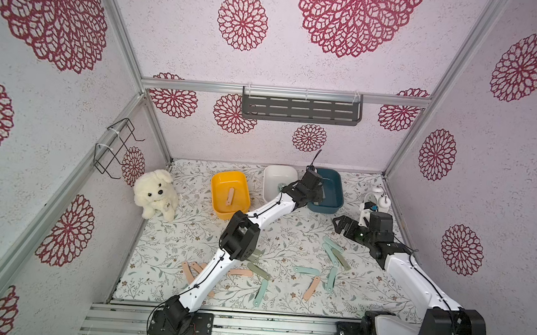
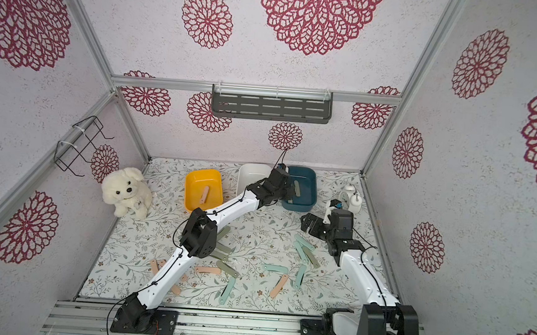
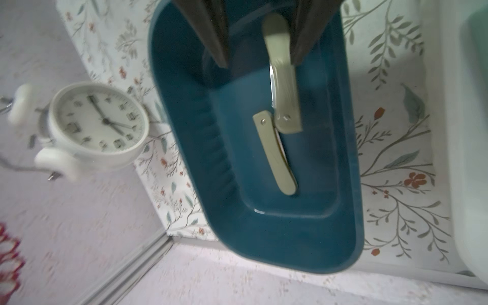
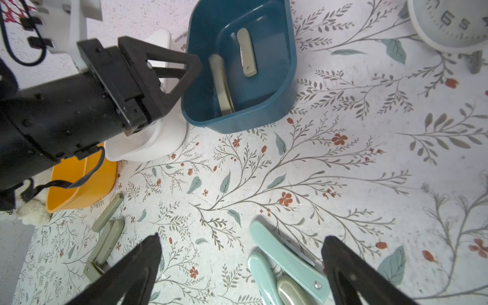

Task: Place the fruit knives into the storage box by color
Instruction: Place the fruit knife in the storage box, then move the storage box to the center of the board.

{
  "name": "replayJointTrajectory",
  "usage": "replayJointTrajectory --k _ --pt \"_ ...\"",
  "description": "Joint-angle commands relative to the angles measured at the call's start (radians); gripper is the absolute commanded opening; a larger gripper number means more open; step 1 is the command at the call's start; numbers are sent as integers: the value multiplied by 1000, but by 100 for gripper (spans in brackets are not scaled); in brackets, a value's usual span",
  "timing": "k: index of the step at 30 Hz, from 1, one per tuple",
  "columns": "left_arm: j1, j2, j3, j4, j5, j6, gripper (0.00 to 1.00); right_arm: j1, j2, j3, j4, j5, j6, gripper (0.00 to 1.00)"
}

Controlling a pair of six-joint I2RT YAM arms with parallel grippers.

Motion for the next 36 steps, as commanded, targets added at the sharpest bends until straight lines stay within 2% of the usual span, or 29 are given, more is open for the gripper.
replayJointTrajectory --k 1,7,13,16,20,27,30,36 --pt "5 -90 -24 -6 26 7 51 -7 36 68 54 -21 -1 99" --pt "8 -238 -83 -60 37 -34 68 -20 188 185 92 30 -15 99" --pt "36 -437 -231 -121 34 -48 85 -38 413 380 75 114 -90 99" --pt "60 -523 -306 -152 46 -45 91 -39 530 487 61 157 -116 94" --pt "111 -606 -382 -239 76 -32 98 -35 683 631 16 164 -143 82" --pt "252 -800 -580 -378 35 26 97 -24 886 831 -82 174 -205 73" --pt "337 -868 -677 -398 22 43 97 -15 930 870 -88 162 -229 71" --pt "518 -929 -784 -440 -26 94 97 20 962 898 -78 155 -294 67"
